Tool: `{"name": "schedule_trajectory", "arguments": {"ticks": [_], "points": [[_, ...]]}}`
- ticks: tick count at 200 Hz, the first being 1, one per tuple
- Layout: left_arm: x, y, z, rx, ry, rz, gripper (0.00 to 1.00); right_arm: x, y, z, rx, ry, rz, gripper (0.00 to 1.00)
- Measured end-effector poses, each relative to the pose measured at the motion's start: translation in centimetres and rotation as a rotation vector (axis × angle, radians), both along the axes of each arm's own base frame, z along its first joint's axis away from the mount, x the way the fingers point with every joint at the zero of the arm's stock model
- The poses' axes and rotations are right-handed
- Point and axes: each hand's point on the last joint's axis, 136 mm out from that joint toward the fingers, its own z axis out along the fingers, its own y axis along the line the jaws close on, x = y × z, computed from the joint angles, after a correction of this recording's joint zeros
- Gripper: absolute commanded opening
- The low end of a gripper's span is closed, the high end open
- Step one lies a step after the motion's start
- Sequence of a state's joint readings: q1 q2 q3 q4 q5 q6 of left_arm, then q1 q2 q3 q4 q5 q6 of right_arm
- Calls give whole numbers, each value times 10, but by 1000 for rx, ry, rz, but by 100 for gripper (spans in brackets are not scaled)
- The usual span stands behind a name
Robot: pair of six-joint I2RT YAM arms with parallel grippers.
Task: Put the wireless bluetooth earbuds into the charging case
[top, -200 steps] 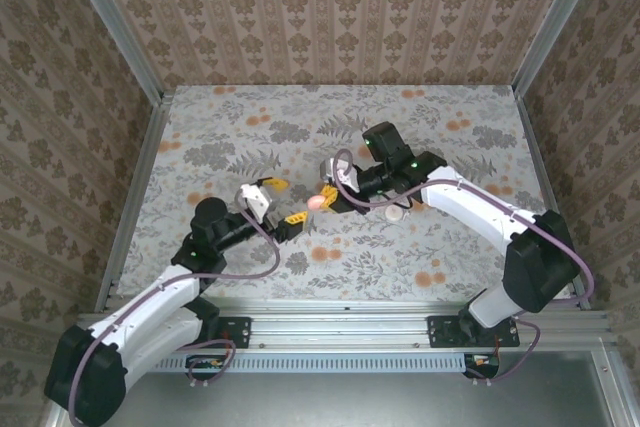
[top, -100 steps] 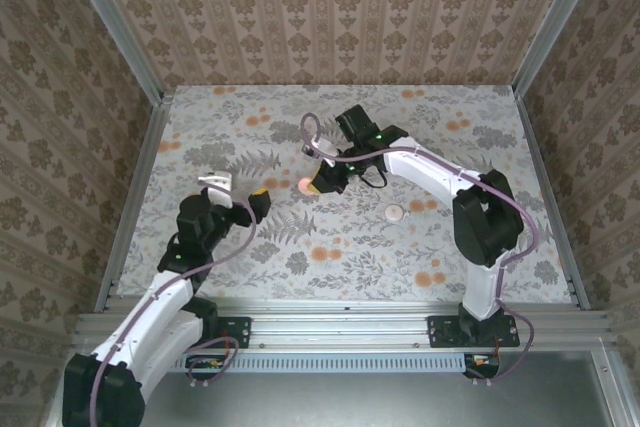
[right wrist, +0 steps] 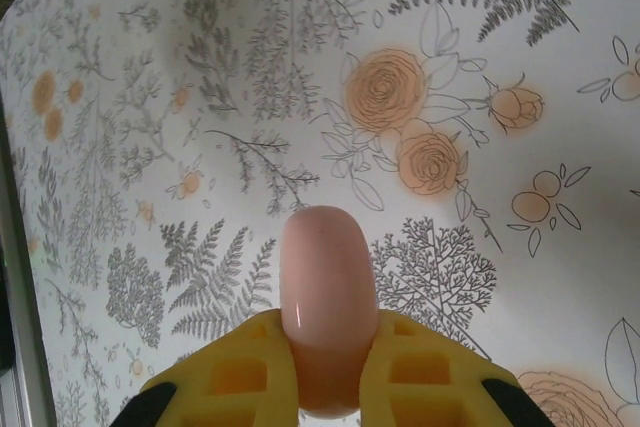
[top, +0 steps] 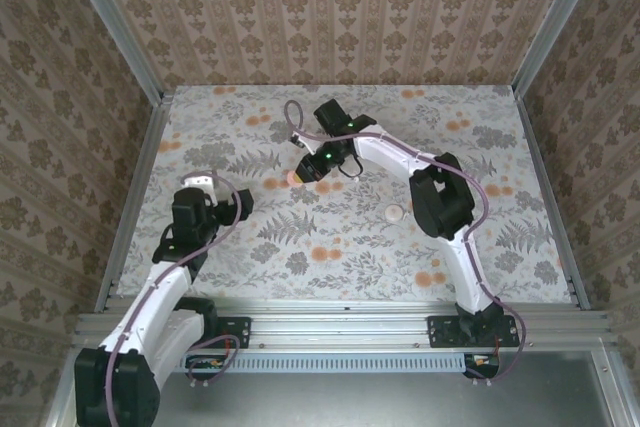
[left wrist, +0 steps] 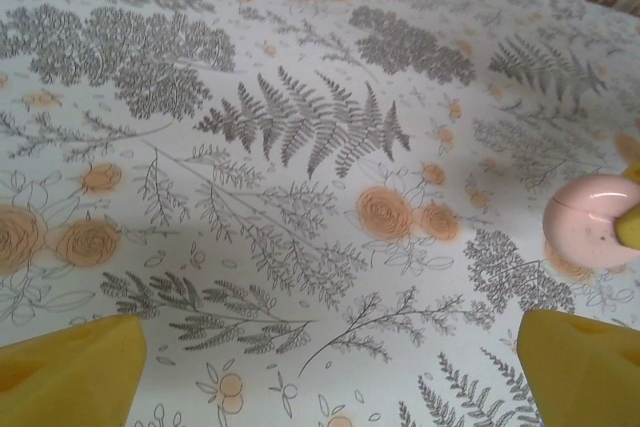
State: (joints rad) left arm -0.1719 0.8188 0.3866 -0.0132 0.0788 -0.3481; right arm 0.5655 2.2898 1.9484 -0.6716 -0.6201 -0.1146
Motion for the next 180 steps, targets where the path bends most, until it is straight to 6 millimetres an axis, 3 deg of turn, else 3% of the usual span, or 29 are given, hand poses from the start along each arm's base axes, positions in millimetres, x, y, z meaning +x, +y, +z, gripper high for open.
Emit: {"name": "schedule_trajectory", "arguments": {"ticks": [50,114,180], "points": [[3,-1,6,-7,-2,-6,96,16,4,-22,-22,90,-70,14],[4,0,2,-12,14,-8,95,18,3,-42,-30,211,-116,20],[5,-1,2,-18,15,-13,95,20,-5,-44,-47,256,-148,27]]}}
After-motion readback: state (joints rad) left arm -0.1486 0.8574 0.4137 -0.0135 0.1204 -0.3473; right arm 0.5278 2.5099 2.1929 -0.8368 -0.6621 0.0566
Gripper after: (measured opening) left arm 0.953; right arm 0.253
